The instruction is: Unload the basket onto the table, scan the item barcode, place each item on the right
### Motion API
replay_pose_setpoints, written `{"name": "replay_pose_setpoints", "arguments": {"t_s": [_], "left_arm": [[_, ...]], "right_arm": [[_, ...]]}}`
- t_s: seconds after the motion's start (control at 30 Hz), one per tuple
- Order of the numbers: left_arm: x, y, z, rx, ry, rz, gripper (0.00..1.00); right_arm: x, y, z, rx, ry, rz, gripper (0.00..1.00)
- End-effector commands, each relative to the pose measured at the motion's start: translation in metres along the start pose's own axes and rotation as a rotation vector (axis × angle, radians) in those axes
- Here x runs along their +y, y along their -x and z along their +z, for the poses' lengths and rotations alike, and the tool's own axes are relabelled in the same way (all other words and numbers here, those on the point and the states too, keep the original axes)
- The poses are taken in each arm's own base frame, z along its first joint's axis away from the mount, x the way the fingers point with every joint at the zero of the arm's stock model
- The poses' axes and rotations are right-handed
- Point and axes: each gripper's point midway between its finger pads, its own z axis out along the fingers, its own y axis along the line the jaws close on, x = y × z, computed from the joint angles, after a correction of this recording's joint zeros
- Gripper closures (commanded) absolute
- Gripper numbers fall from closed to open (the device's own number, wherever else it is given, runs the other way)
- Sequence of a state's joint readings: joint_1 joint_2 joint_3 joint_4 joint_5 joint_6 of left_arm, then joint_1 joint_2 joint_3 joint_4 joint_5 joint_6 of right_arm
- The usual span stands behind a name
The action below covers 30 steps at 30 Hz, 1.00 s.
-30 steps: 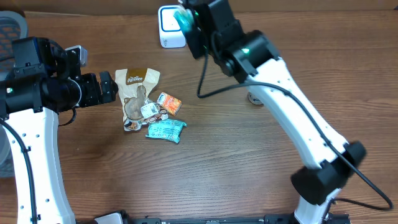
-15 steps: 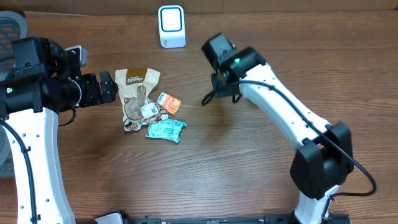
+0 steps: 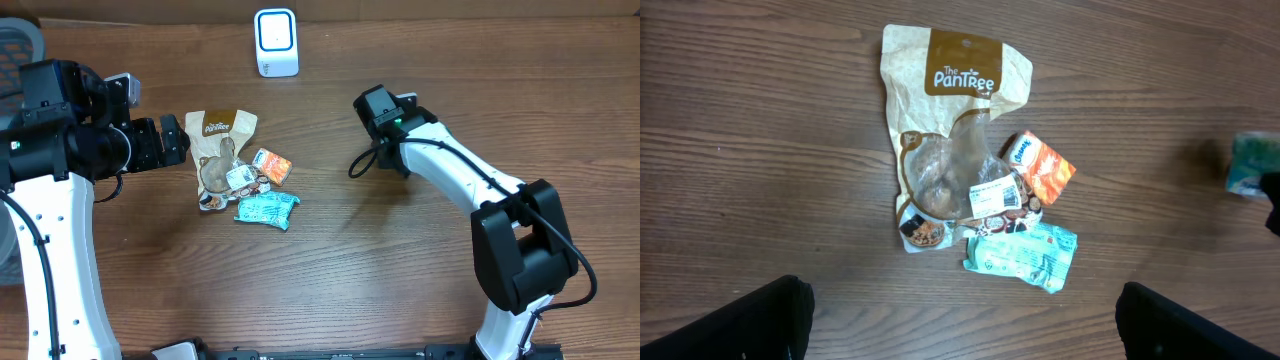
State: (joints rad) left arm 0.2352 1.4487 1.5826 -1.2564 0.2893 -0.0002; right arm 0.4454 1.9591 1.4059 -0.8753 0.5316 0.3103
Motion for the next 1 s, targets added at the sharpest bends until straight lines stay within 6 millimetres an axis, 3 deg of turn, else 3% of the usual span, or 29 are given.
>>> {"name": "replay_pose_setpoints", "arguments": {"t_s": [0.0, 0.27, 0.4, 0.6, 0.8, 0.97], "left_arm": [[-0.005, 0.001, -0.001, -0.005, -0.017, 0.000, 0.00], [-0.005, 0.001, -0.001, -0.005, -0.017, 0.000, 0.00], [-0.005, 0.001, -0.001, -0.005, -0.017, 0.000, 0.01], [-0.005, 0.001, -0.001, -0.005, -0.017, 0.000, 0.00], [-0.005, 0.001, -0.001, -0.005, -0.017, 0.000, 0.01], [-0.005, 0.001, -0.001, -0.005, -0.017, 0.000, 0.00]], "right_arm": [[-0.020, 0.005, 0.005, -0.011, -0.061, 0.030, 0.96], [-0.040, 0.004, 0.015, 0.023, -0.072, 0.075, 0.96], [-0.026, 0.001, 0.016, 0.049, 0.020, 0.089, 0.96], [0.004, 0.003, 0.014, 0.074, 0.201, 0.122, 0.84], [-0.006, 0.001, 0.019, 0.102, 0.193, 0.196, 0.82], [0.001, 0.004, 0.009, 0.135, 0.281, 0.195, 0.58]]}}
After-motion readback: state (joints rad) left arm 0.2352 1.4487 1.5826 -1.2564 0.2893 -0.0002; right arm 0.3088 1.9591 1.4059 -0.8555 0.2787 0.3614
